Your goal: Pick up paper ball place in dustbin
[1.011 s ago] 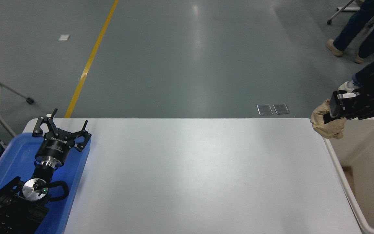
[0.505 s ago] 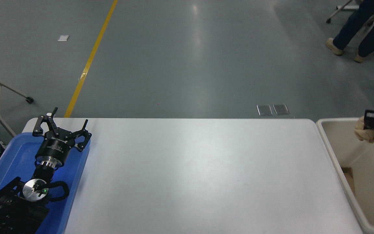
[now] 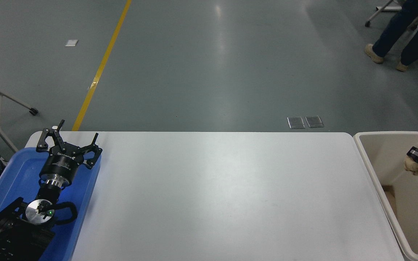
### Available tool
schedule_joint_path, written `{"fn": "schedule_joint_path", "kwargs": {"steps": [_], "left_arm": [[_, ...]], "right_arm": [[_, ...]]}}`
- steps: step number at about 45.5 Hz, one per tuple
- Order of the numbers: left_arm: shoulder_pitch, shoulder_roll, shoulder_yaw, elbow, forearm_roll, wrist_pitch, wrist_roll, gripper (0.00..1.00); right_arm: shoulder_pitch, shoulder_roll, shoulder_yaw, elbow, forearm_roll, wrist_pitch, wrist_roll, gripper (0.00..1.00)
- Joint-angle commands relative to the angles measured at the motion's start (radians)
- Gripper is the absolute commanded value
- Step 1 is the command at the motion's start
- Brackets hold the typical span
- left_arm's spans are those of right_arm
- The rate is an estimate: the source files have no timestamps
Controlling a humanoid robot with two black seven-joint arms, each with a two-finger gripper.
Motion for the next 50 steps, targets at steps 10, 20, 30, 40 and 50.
{"fn": "schedule_joint_path", "kwargs": {"steps": [10, 20, 30, 40, 50], "left_arm": [[0.001, 0.0, 0.0, 0.0, 0.0, 0.0, 0.0, 0.99], [-0.001, 0.0, 0.0, 0.001, 0.0, 0.0, 0.0, 0.99], [0.001, 0.0, 0.0, 0.0, 0.0, 0.0, 0.0, 0.99], [-0.001, 0.0, 0.0, 0.0, 0.0, 0.0, 0.0, 0.99], [-0.001, 0.0, 0.0, 0.0, 0.0, 0.0, 0.0, 0.99]], "right_arm": [[-0.132, 0.072, 0.152, -0.103, 0.088, -0.066, -0.046, 1.0], [-0.11, 0.087, 0.151, -0.091, 0.088, -0.052, -0.036, 1.0], [-0.057, 0.078, 0.149, -0.058, 0.088, -0.043, -0.026, 1.0], [0.103, -0.142, 0.13, 0.344, 0.068, -0.02, -0.021, 1.0], [0.393, -0.261, -0.116, 0.728, -0.007, -0.02, -0.023, 1.0]]}}
